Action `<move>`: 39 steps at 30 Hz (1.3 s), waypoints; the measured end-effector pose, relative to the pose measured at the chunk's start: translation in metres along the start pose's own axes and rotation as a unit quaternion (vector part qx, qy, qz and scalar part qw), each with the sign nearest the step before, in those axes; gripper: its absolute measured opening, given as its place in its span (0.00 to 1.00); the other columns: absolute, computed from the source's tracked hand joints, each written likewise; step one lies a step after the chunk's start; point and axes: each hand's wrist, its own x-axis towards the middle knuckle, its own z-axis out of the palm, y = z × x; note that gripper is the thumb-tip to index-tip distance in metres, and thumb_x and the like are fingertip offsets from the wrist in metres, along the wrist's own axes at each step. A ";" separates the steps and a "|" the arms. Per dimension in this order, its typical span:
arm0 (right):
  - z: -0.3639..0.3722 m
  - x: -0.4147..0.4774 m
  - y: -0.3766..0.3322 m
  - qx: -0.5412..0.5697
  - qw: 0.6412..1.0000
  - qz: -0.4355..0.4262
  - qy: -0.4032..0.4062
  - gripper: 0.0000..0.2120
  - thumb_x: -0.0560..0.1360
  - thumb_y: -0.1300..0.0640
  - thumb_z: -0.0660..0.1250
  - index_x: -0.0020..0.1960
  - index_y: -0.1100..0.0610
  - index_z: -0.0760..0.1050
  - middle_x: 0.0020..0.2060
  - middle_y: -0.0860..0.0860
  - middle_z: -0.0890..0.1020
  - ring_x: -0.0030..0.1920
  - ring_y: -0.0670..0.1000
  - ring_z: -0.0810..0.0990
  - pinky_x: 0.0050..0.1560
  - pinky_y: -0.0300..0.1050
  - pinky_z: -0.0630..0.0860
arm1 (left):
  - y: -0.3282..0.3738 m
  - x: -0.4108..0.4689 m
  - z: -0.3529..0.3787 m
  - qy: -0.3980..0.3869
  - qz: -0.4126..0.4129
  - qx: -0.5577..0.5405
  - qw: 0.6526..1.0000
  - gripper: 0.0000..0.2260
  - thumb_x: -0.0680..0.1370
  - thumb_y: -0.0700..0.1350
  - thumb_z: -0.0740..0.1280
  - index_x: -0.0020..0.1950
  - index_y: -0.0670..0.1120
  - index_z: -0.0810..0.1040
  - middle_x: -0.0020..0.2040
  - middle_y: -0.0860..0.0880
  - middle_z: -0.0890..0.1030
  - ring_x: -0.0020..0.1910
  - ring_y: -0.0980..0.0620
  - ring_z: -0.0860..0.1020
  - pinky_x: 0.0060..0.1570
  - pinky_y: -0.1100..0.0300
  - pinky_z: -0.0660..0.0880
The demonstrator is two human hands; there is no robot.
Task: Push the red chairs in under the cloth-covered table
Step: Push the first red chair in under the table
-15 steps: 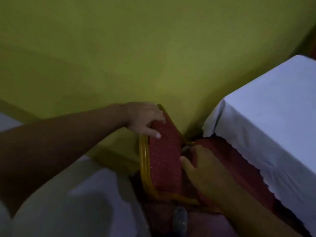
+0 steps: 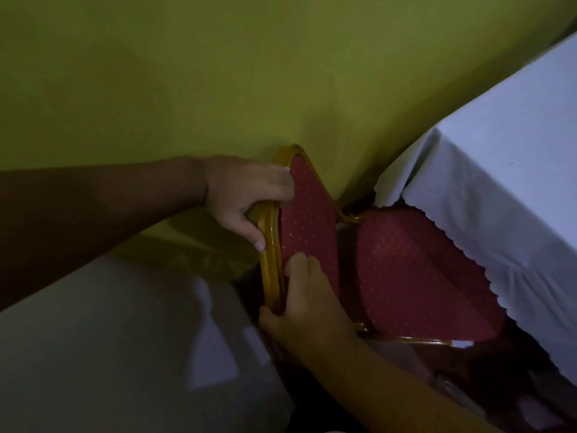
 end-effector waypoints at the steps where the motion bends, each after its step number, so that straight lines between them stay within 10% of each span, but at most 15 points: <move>1: 0.002 0.000 0.001 -0.001 1.000 -0.005 0.011 0.23 0.70 0.48 0.73 0.53 0.47 0.59 0.50 0.47 0.67 0.49 0.49 0.70 0.46 0.50 0.76 | 0.000 0.002 0.000 0.003 0.003 0.002 1.000 0.33 0.69 0.67 0.76 0.56 0.40 0.76 0.56 0.41 0.77 0.58 0.39 0.77 0.68 0.37 0.70; 6: 0.011 -0.003 0.005 -0.012 0.999 -0.005 0.044 0.22 0.71 0.49 0.73 0.51 0.46 0.58 0.51 0.48 0.67 0.51 0.51 0.71 0.46 0.54 0.78 | 0.005 0.008 -0.002 0.006 0.003 0.026 1.000 0.32 0.69 0.70 0.74 0.53 0.43 0.74 0.54 0.42 0.75 0.51 0.42 0.74 0.53 0.42 0.76; 15: 0.002 -0.023 0.016 -0.015 0.998 -0.024 0.052 0.25 0.70 0.53 0.74 0.58 0.52 0.61 0.60 0.54 0.70 0.61 0.57 0.71 0.52 0.56 0.77 | 0.044 0.009 -0.001 -0.006 -0.047 0.076 0.996 0.34 0.73 0.68 0.68 0.58 0.37 0.74 0.58 0.36 0.77 0.57 0.35 0.76 0.57 0.42 0.76; 26: -0.048 -0.097 0.080 -0.039 0.996 -0.079 -0.009 0.23 0.68 0.53 0.74 0.50 0.48 0.60 0.47 0.48 0.69 0.46 0.51 0.71 0.42 0.51 0.74 | 0.124 0.050 0.026 0.067 -0.059 0.039 0.995 0.35 0.69 0.75 0.66 0.51 0.42 0.74 0.47 0.45 0.76 0.48 0.45 0.73 0.52 0.39 0.76; 34: -0.079 -0.190 0.135 -0.146 0.988 0.034 0.030 0.23 0.72 0.51 0.66 0.47 0.40 0.50 0.43 0.40 0.59 0.44 0.45 0.62 0.38 0.51 0.71 | 0.218 0.112 0.071 0.170 -0.108 0.019 0.979 0.37 0.70 0.78 0.60 0.48 0.42 0.75 0.46 0.45 0.76 0.46 0.44 0.73 0.52 0.45 0.71; 39: -0.099 -0.245 0.167 -0.141 0.977 0.142 0.076 0.20 0.71 0.55 0.65 0.51 0.37 0.58 0.44 0.37 0.62 0.47 0.44 0.65 0.34 0.47 0.72 | 0.272 0.153 0.092 0.219 -0.068 0.008 0.973 0.25 0.79 0.63 0.59 0.51 0.41 0.79 0.48 0.43 0.78 0.47 0.42 0.75 0.52 0.45 0.71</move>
